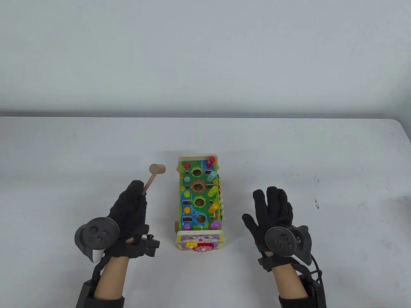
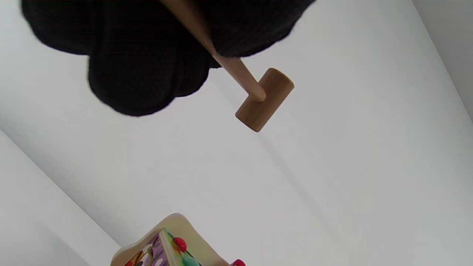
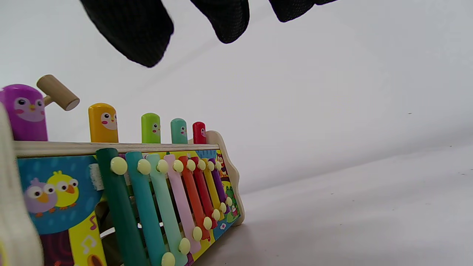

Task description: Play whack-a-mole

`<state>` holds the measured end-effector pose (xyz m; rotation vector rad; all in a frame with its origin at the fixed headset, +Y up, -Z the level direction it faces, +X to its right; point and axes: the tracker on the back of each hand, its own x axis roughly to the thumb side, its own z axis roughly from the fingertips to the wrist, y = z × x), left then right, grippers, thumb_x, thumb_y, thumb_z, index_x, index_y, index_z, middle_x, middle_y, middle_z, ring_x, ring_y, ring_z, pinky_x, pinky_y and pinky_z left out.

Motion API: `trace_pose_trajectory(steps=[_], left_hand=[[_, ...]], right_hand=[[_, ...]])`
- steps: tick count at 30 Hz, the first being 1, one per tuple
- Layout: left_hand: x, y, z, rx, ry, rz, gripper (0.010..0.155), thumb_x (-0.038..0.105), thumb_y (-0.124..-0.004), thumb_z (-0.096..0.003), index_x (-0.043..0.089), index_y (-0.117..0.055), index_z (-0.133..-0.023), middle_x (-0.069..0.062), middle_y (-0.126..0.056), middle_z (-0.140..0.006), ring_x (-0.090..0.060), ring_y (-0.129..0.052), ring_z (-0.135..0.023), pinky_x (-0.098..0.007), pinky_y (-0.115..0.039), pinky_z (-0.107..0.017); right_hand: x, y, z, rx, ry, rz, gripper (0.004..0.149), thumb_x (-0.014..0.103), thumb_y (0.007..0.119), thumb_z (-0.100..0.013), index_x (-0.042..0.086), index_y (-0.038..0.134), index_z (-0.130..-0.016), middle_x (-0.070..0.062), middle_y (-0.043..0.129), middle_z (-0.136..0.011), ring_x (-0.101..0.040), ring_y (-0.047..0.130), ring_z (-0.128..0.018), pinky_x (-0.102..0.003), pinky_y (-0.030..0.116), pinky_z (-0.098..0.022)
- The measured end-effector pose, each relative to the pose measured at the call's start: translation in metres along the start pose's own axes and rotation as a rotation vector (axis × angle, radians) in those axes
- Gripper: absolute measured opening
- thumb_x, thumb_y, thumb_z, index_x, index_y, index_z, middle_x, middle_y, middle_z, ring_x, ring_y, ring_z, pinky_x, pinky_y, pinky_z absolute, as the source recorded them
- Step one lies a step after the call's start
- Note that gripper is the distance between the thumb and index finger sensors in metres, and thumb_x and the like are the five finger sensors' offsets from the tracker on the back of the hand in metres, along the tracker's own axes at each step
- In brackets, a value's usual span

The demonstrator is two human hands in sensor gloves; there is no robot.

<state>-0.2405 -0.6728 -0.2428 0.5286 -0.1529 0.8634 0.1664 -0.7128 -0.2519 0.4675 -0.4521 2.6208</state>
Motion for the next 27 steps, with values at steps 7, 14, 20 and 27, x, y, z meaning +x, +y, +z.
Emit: trace_pose_trajectory(steps=[7,14,20,27], left_hand=[[-0.021,0.003,0.02,-0.012,0.048,-0.12,0.052,0.017,-0.07,-0.0523,0.0,-0.064,-0.101,-0.029,-0.082,-0.08,-0.044,-0.094,-0.052,-0.069,-0.064,-0.057],[-0.047,-0.013,0.029,-0.245,0.203,-0.275,0.051,0.016,-0.071,-0.0515,-0.002,-0.066,-0.099,-0.031,-0.083,-0.079,-0.045,-0.094,-0.051,-0.07,-0.064,-0.056],[-0.057,-0.022,0.03,-0.333,0.223,-0.554,0.051,0.016,-0.073,-0.0508,-0.001,-0.067,-0.098,-0.031,-0.083,-0.079,-0.045,-0.093,-0.052,-0.071,-0.063,-0.057],[-0.064,-0.037,0.03,-0.417,0.23,-0.738,0.05,0.015,-0.073,-0.0504,0.0,-0.068,-0.098,-0.031,-0.083,-0.08,-0.046,-0.094,-0.053,-0.071,-0.063,-0.058]], right_hand=[[0.001,0.001,0.001,0.008,0.004,0.005,0.069,0.042,0.065,-0.06,0.001,0.043,-0.112,-0.037,0.027,-0.11,-0.066,0.026,-0.097,-0.078,0.029,-0.058],[0.003,0.004,0.001,0.024,-0.001,0.017,0.068,0.042,0.065,-0.06,0.003,0.045,-0.112,-0.037,0.027,-0.11,-0.066,0.027,-0.097,-0.078,0.029,-0.058],[0.004,0.005,0.0,0.035,-0.003,0.023,0.068,0.042,0.065,-0.06,0.003,0.045,-0.112,-0.037,0.027,-0.11,-0.066,0.026,-0.097,-0.078,0.029,-0.058],[0.005,0.005,0.0,0.045,0.0,0.027,0.068,0.042,0.065,-0.06,0.002,0.044,-0.112,-0.037,0.027,-0.11,-0.067,0.027,-0.096,-0.078,0.029,-0.058]])
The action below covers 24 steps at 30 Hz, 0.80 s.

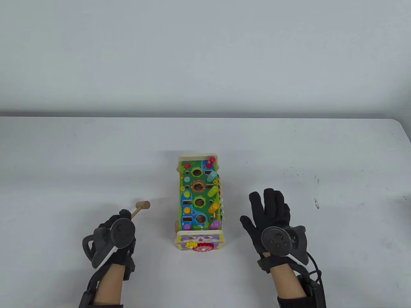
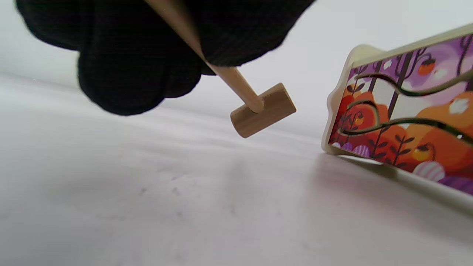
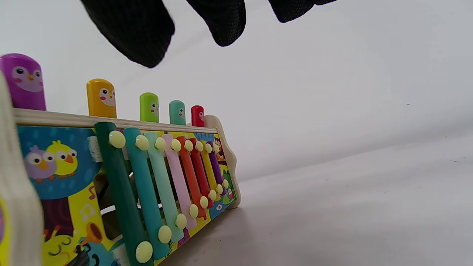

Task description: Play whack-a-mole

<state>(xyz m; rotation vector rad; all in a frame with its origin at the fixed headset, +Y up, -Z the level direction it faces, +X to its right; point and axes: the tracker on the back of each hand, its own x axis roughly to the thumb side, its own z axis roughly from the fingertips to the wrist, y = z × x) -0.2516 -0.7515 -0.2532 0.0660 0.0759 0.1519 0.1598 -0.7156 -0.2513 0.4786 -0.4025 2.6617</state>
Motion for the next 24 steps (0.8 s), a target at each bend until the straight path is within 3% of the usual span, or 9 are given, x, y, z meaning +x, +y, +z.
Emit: trace_pose_trajectory(steps=[8,24], left_hand=[[0.003,-0.006,-0.002,-0.016,0.029,-0.045,0.05,0.015,-0.076,-0.0494,0.0,-0.07,-0.096,-0.03,-0.084,-0.079,-0.046,-0.095,-0.053,-0.07,-0.065,-0.057],[0.01,-0.018,-0.006,-0.156,0.049,-0.127,0.052,0.019,-0.081,-0.0484,-0.003,-0.072,-0.095,-0.029,-0.089,-0.073,-0.045,-0.097,-0.048,-0.07,-0.062,-0.059]], right_hand=[[0.001,0.001,0.0,0.017,0.006,0.001,0.068,0.042,0.065,-0.06,0.002,0.044,-0.112,-0.037,0.027,-0.11,-0.066,0.026,-0.097,-0.078,0.029,-0.058],[0.002,0.002,-0.001,0.025,0.009,-0.003,0.068,0.042,0.064,-0.06,0.002,0.044,-0.112,-0.037,0.027,-0.11,-0.066,0.026,-0.097,-0.078,0.029,-0.058]])
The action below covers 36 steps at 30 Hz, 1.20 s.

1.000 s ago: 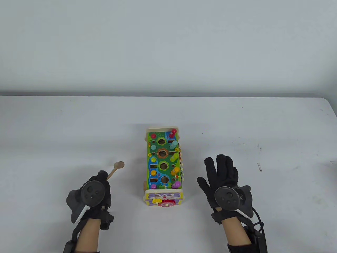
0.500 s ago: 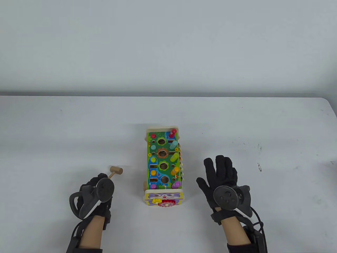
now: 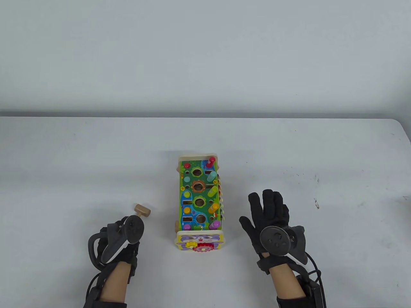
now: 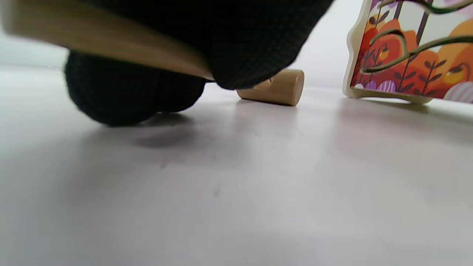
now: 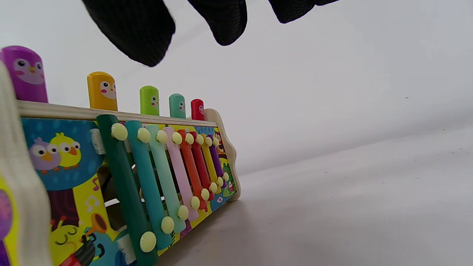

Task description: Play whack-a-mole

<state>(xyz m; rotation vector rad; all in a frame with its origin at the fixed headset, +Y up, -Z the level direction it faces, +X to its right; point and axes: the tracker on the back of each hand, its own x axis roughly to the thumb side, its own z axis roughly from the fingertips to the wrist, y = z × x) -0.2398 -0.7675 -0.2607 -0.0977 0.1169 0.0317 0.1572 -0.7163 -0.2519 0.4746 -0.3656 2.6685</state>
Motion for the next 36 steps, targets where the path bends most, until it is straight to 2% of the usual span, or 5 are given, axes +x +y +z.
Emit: trace_pose_trajectory(steps=[13,24,28,31,36], left_hand=[[0.006,-0.002,0.0,-0.039,-0.003,-0.046,0.053,0.02,-0.08,-0.049,-0.003,-0.071,-0.096,-0.03,-0.086,-0.072,-0.045,-0.095,-0.044,-0.07,-0.061,-0.06],[0.002,0.001,0.002,-0.047,-0.006,0.011,0.055,0.022,-0.079,-0.0496,-0.004,-0.069,-0.097,-0.031,-0.086,-0.074,-0.046,-0.095,-0.047,-0.071,-0.06,-0.06],[0.001,0.012,0.009,0.034,-0.036,0.047,0.058,0.025,-0.079,-0.0502,-0.004,-0.067,-0.1,-0.033,-0.084,-0.08,-0.05,-0.094,-0.055,-0.072,-0.058,-0.061],[0.003,0.024,0.019,0.15,-0.088,0.092,0.063,0.031,-0.074,-0.0527,-0.001,-0.06,-0.105,-0.035,-0.076,-0.089,-0.052,-0.09,-0.064,-0.073,-0.055,-0.063],[0.012,0.043,0.038,0.319,-0.237,0.176,0.073,0.038,-0.068,-0.055,0.004,-0.039,-0.113,-0.039,-0.048,-0.108,-0.064,-0.064,-0.091,-0.081,-0.036,-0.065]], right_hand=[[0.001,0.001,0.0,0.008,0.002,0.002,0.068,0.042,0.064,-0.06,0.002,0.044,-0.112,-0.037,0.027,-0.11,-0.066,0.026,-0.097,-0.078,0.029,-0.058],[0.001,0.002,0.0,0.013,0.003,0.011,0.068,0.042,0.065,-0.06,0.002,0.044,-0.112,-0.037,0.027,-0.11,-0.067,0.026,-0.096,-0.078,0.029,-0.058],[0.002,0.002,0.0,0.014,0.001,0.015,0.068,0.042,0.065,-0.06,0.002,0.044,-0.112,-0.037,0.027,-0.11,-0.066,0.026,-0.097,-0.078,0.029,-0.058],[0.002,0.002,0.0,0.016,-0.001,0.019,0.069,0.042,0.065,-0.06,0.002,0.044,-0.112,-0.037,0.027,-0.11,-0.066,0.026,-0.097,-0.078,0.028,-0.058],[0.003,0.003,0.0,0.021,-0.015,0.029,0.07,0.044,0.065,-0.06,0.002,0.043,-0.112,-0.037,0.025,-0.111,-0.066,0.024,-0.097,-0.078,0.028,-0.058]])
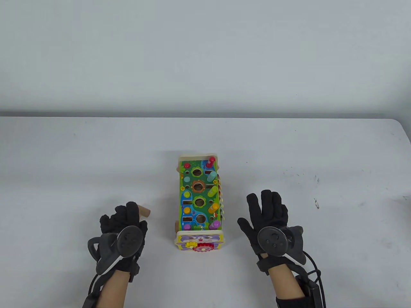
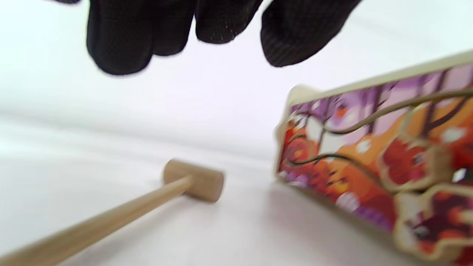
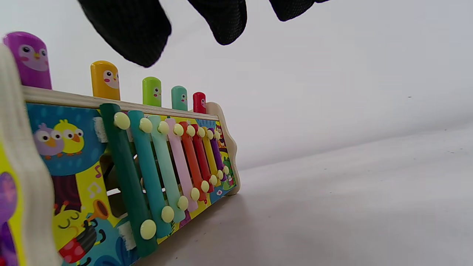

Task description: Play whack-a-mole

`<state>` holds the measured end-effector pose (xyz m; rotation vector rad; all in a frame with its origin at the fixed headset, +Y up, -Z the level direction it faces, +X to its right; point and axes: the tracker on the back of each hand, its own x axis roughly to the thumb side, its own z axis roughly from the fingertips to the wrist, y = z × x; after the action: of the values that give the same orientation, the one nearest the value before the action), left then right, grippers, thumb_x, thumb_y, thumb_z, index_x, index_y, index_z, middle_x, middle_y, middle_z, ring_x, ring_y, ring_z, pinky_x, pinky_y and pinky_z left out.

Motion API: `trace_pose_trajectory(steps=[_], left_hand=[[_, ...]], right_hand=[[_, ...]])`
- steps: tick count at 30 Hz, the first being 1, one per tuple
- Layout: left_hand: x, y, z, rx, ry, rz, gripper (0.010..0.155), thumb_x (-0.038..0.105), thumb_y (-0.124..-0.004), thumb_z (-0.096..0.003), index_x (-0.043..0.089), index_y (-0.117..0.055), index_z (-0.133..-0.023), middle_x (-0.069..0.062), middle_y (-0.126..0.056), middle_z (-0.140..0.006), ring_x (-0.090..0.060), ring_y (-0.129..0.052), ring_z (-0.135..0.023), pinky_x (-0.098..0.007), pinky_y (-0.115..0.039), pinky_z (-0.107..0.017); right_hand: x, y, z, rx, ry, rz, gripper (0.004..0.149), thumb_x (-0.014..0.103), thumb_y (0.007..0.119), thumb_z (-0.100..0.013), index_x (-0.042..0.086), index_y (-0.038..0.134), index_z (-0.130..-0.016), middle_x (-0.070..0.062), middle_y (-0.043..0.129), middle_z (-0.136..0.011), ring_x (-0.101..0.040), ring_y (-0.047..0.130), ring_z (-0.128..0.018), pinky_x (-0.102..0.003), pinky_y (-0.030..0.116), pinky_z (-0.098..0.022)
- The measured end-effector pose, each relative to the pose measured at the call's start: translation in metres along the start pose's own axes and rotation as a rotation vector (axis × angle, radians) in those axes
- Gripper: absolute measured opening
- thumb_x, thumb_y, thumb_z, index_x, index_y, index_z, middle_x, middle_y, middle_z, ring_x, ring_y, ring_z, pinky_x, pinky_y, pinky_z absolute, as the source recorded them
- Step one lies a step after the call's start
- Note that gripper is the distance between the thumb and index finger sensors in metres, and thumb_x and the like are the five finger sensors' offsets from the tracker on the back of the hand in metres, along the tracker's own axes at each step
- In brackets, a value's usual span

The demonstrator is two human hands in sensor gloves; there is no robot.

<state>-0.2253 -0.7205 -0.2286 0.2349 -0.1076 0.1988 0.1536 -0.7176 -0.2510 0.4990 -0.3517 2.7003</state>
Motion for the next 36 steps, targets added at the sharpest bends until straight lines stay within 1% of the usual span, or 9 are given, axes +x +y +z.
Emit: trace_pose_trajectory(steps=[2,4,7,9,13,36], left_hand=[[0.007,0.004,0.003,0.004,-0.055,0.02,0.076,0.04,-0.066,-0.0558,0.008,-0.032,-0.115,-0.038,-0.035,-0.113,-0.067,-0.048,-0.1,-0.083,-0.026,-0.065],[0.014,0.006,0.005,-0.001,-0.103,0.028,0.078,0.041,-0.066,-0.0557,0.012,-0.026,-0.116,-0.035,-0.028,-0.115,-0.067,-0.037,-0.104,-0.084,-0.02,-0.064],[0.023,0.005,0.007,-0.046,-0.153,0.021,0.078,0.042,-0.065,-0.0564,0.014,-0.023,-0.116,-0.034,-0.021,-0.116,-0.066,-0.028,-0.106,-0.084,-0.015,-0.064],[0.027,0.004,0.007,-0.059,-0.169,0.005,0.079,0.043,-0.065,-0.0565,0.014,-0.021,-0.116,-0.032,-0.019,-0.117,-0.066,-0.025,-0.107,-0.083,-0.014,-0.064],[0.031,0.002,0.008,-0.065,-0.184,0.0,0.079,0.042,-0.065,-0.0564,0.014,-0.021,-0.116,-0.032,-0.019,-0.117,-0.066,-0.025,-0.107,-0.083,-0.014,-0.063],[0.031,0.0,0.007,-0.097,-0.182,0.039,0.079,0.042,-0.065,-0.0564,0.011,-0.022,-0.115,-0.034,-0.021,-0.116,-0.067,-0.027,-0.106,-0.084,-0.015,-0.063]], right_hand=[[0.001,0.0,0.0,0.001,-0.005,0.001,0.071,0.045,0.064,-0.06,0.002,0.042,-0.112,-0.037,0.024,-0.111,-0.066,0.023,-0.098,-0.078,0.027,-0.058],[0.001,0.0,0.0,0.003,-0.012,0.004,0.071,0.046,0.064,-0.06,0.002,0.042,-0.112,-0.036,0.024,-0.111,-0.066,0.022,-0.098,-0.078,0.026,-0.058],[0.003,0.002,0.0,0.014,-0.021,0.009,0.073,0.047,0.064,-0.06,0.002,0.041,-0.113,-0.036,0.022,-0.112,-0.066,0.021,-0.098,-0.079,0.026,-0.058],[0.003,0.002,0.0,0.021,-0.024,0.011,0.073,0.047,0.064,-0.06,0.003,0.04,-0.113,-0.036,0.021,-0.112,-0.066,0.02,-0.098,-0.079,0.025,-0.058],[0.004,0.003,0.0,0.024,-0.027,0.01,0.073,0.047,0.064,-0.06,0.003,0.04,-0.113,-0.036,0.021,-0.112,-0.066,0.02,-0.098,-0.079,0.025,-0.058],[0.003,0.004,0.0,0.028,-0.016,-0.008,0.072,0.046,0.064,-0.06,0.002,0.04,-0.113,-0.036,0.021,-0.111,-0.067,0.021,-0.097,-0.079,0.025,-0.058]])
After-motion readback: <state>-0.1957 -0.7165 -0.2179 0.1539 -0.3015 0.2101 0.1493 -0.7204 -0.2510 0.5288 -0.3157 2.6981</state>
